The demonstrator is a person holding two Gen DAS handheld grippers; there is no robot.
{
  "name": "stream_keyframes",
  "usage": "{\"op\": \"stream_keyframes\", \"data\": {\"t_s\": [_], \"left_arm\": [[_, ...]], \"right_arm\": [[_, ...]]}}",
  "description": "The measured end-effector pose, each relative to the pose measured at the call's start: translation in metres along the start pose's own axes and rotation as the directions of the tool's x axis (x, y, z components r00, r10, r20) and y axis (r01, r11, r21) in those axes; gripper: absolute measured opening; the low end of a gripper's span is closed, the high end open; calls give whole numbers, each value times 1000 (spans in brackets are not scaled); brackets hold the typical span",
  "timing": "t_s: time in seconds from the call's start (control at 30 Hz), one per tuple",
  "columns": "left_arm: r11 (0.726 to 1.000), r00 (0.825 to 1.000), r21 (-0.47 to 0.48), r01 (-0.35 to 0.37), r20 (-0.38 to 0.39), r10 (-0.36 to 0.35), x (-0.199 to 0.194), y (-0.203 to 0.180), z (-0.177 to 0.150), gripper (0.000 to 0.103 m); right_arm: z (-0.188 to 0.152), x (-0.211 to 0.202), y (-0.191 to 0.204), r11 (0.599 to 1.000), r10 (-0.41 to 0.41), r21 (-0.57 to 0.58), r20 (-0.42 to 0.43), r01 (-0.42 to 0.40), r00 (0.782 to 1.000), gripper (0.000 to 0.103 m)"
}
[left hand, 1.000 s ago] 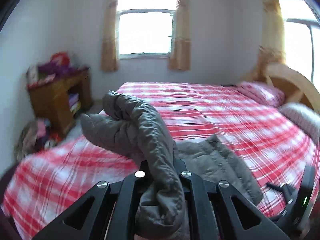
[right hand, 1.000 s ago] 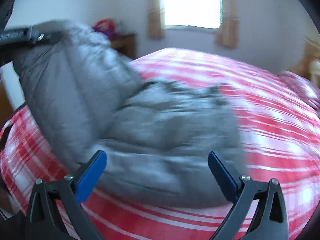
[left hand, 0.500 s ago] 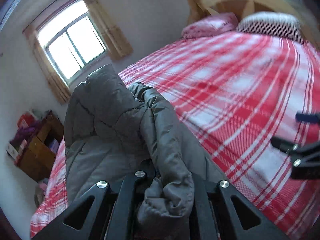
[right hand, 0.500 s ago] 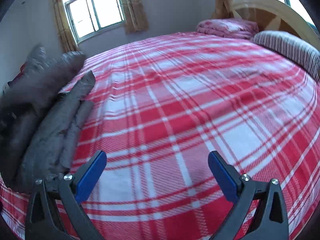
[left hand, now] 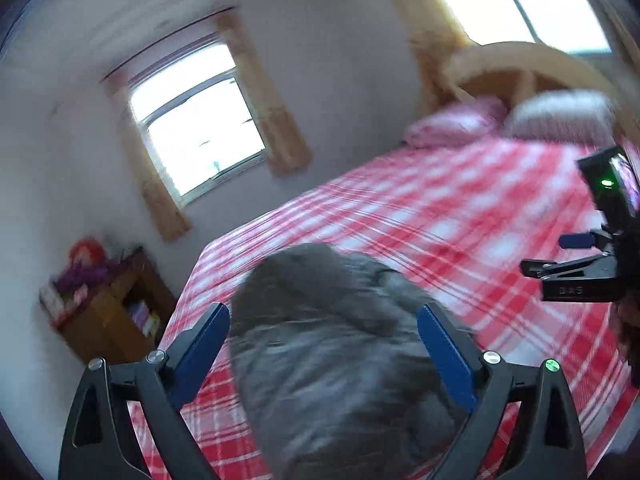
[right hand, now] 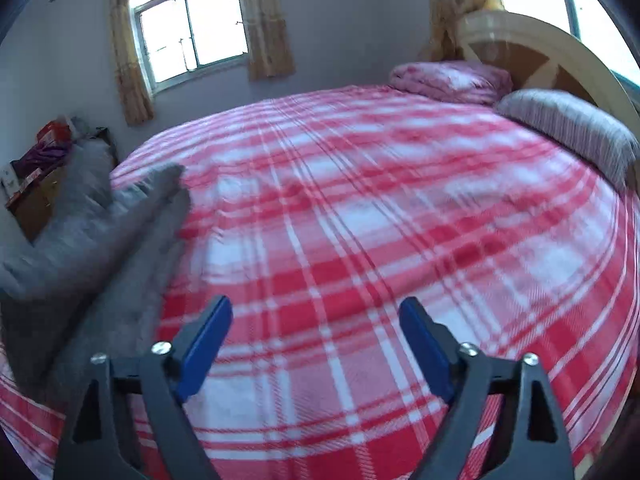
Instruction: Fold large clothes
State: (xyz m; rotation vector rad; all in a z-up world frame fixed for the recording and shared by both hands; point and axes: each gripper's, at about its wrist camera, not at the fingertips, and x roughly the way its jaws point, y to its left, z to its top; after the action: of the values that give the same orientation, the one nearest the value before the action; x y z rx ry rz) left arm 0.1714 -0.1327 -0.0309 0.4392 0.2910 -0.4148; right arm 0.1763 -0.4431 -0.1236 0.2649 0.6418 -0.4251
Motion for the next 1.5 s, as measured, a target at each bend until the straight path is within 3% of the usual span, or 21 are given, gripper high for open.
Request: {"op": "stream_keyframes", "data": {"t_s": [0.03,0.1,0.13,0.17,0.2,0.23,0.3,0.37,0.43,0.5,0.57,0.67,0.8,0.9,1.03,1.2,1.5], "left_arm": [[997,999,-59,-45,-14,45,5,22,-1,97],[972,979,-129,-196,-90,185,28,57,-7,98],[941,946,-156,-301,-174,273,50,77,-14,98],[895,892,-184,-406,-293,344,78,103,-25,98],[855,845,-205,-476,-376,380,98,123,-36,98],[824,814,-229,-518,-428,393,113,138,-44,98],[768,773,-286,-573,-500,391,143,165,-60,98],[733,745,-315,-603,-552,375,162,178,-70,98],[713,748,-365,-598,-574,334,176,186,-75,98],[714,757,-379,-589,-567,324,182,183,-76,98],[731,783,-394,-558,-541,307,187,178,-71,98],[767,823,-398,-503,-492,285,192,168,-59,98],[822,844,-341,-457,-459,279,215,142,-43,98],[866,838,-259,-428,-473,272,236,110,-35,98],[884,832,-186,-429,-463,306,249,81,-34,98],[882,822,-157,-445,-462,333,261,69,-44,98],[868,813,-200,-454,-491,312,279,69,-67,101]], "right_arm": [[12,-8,10,1000,10,-20,17,-9,1000,75],[35,-24,36,996,35,-79,53,-30,998,69],[48,-31,53,993,58,-104,65,-51,996,68],[60,-38,71,989,85,-125,73,-76,994,68],[74,-42,94,985,103,-146,78,-91,992,66],[81,-44,109,982,111,-162,76,-98,991,66],[104,-40,161,971,133,-209,57,-118,990,65],[115,-29,201,959,153,-243,23,-143,988,60],[122,-9,249,947,147,-291,10,-138,989,53],[123,18,277,945,159,-283,-27,-161,987,48],[120,46,292,942,197,-267,-49,-202,979,43],[109,83,283,955,179,-232,-51,-186,983,42],[90,105,246,976,124,-171,-65,-133,990,42],[79,113,210,988,113,-100,-63,-119,992,40],[71,122,181,995,94,-33,-59,-96,994,40],[63,130,163,995,98,13,-45,-97,994,40],[50,139,167,996,88,-15,-19,-88,996,40]]}}
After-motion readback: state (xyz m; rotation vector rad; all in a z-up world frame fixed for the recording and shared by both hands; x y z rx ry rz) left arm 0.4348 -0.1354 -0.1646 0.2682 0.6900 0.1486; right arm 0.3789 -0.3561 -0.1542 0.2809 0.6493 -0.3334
